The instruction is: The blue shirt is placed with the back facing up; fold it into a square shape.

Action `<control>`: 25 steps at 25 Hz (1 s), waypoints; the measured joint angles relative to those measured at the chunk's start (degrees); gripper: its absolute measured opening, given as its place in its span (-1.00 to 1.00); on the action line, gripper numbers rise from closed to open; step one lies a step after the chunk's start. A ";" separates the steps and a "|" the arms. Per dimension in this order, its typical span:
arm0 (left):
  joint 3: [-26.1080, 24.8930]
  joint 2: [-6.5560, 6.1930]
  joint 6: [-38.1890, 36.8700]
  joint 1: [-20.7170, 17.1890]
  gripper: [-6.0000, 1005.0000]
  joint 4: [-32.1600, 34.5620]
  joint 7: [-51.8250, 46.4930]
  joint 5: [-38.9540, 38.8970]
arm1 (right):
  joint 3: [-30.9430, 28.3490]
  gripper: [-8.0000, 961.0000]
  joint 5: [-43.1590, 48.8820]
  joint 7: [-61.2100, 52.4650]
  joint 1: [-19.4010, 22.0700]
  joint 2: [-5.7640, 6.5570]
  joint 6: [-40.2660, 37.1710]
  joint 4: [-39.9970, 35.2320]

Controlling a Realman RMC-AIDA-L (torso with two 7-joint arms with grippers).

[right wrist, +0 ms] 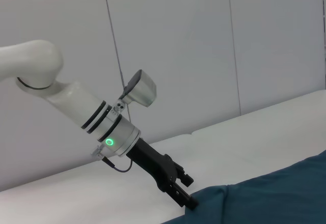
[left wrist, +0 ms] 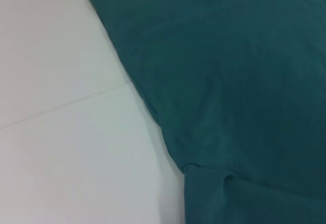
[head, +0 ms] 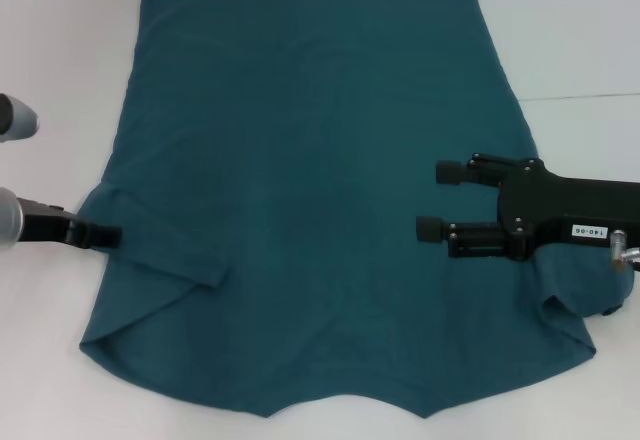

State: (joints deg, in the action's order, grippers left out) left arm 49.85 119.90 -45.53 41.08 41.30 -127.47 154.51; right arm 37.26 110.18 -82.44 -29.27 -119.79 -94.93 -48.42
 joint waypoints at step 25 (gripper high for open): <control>-0.02 -0.37 1.05 1.93 -0.12 -3.78 -0.44 -0.11 | 0.00 0.92 -0.06 0.00 0.00 0.00 0.05 0.09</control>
State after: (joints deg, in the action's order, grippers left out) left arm 49.83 119.53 -44.48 43.01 37.53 -127.90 154.41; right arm 37.26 110.12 -82.44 -29.27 -119.80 -94.88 -48.33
